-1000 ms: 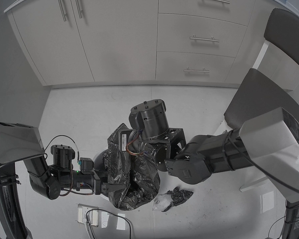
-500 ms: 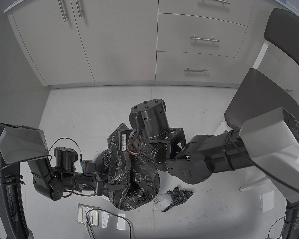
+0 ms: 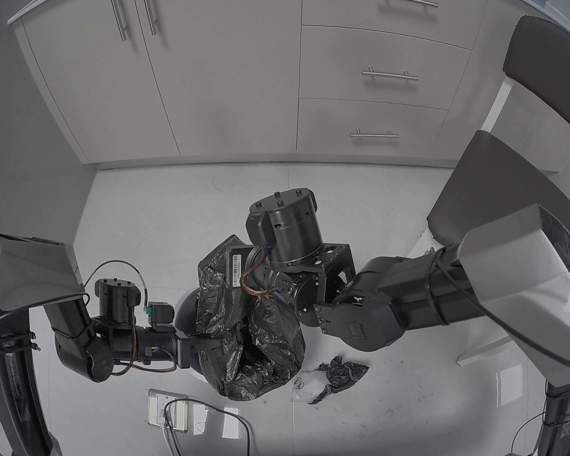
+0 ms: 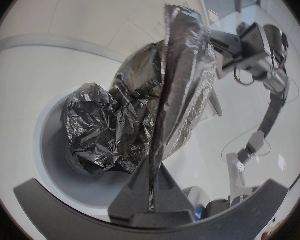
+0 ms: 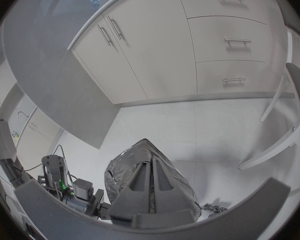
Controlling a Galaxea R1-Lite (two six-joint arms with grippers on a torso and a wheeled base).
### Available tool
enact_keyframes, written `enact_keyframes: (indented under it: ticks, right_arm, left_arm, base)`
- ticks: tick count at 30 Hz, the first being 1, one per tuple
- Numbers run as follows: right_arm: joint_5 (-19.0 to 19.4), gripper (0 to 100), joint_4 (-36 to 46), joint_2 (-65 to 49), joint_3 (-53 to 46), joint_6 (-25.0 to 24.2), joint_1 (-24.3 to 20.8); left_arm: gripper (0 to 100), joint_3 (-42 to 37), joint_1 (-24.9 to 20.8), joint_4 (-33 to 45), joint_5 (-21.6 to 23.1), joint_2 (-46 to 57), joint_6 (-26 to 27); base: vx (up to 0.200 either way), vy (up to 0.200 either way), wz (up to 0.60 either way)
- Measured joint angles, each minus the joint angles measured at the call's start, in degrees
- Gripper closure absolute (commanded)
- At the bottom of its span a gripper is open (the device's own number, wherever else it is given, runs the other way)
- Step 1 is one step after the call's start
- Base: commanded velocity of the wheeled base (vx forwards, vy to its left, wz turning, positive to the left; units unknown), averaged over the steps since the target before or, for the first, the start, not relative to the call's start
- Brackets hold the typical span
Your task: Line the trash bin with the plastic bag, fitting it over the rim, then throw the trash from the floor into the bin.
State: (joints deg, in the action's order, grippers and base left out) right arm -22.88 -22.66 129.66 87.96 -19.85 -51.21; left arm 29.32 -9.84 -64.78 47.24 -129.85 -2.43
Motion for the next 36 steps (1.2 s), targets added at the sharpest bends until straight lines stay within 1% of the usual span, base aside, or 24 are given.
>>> enact_keyframes:
  ticks: [2, 5, 13, 21, 23, 28, 29, 32, 33, 36]
  right_arm:
    - [-0.07, 100, 0.06, -0.04, 0.0, 0.04, 0.0]
    - [-0.16, 100, 0.61, -0.11, 0.05, 0.04, 0.0]
    - [-0.27, 100, 1.69, -0.22, 0.39, 0.09, 0.0]
    - [-0.32, 100, 1.95, 0.39, 1.34, 0.06, 0.06]
    - [-0.32, 100, 1.93, 0.74, 1.88, 0.11, 0.09]
    - [-0.33, 100, 2.63, 1.76, 3.44, 0.52, 0.11]
    - [-0.33, 100, 3.16, 2.07, 4.05, 0.61, 0.13]
    - [-0.4, 100, 3.91, 2.71, 5.12, 0.74, 0.15]
    - [-0.4, 100, 4.44, 3.28, 5.75, 0.99, 0.2]
    - [-0.43, 100, 4.74, 3.97, 6.34, 1.13, 0.3]
  left_arm:
    - [100, -0.09, 0.17, 0.38, -0.68, 1.18, -3.29]
    - [100, 0.11, 0.3, 2.43, -1.23, 3.39, -5.62]
    - [100, 3.28, 2.1, 14.69, -1.67, 7.14, -6.22]
    - [100, 5.3, 6.25, 16.2, -2.0, 7.94, -6.33]
    - [100, 5.4, 7.01, 16.34, -2.66, 8.0, -6.33]
    - [100, 5.33, 7.72, 16.37, -8.84, 8.22, -6.28]
    - [100, 5.3, 7.75, 16.37, -11.06, 8.3, -6.27]
    - [100, 5.19, 7.8, 16.37, -15.34, 8.44, -6.16]
    - [100, 5.11, 7.78, 16.37, -17.74, 8.52, -6.11]
    - [100, 5.18, 7.84, 16.4, -18.29, 8.61, -6.11]
  base:
    - [0.0, 0.0, 0.0]
    - [0.0, 0.0, 0.0]
    - [0.0, 0.0, 0.0]
    - [0.0, 0.0, 0.0]
    - [0.0, 0.0, 0.0]
    - [0.0, 0.0, 0.0]
    - [0.0, 0.0, 0.0]
    - [0.0, 0.0, 0.0]
    - [0.0, 0.0, 0.0]
    - [0.0, 0.0, 0.0]
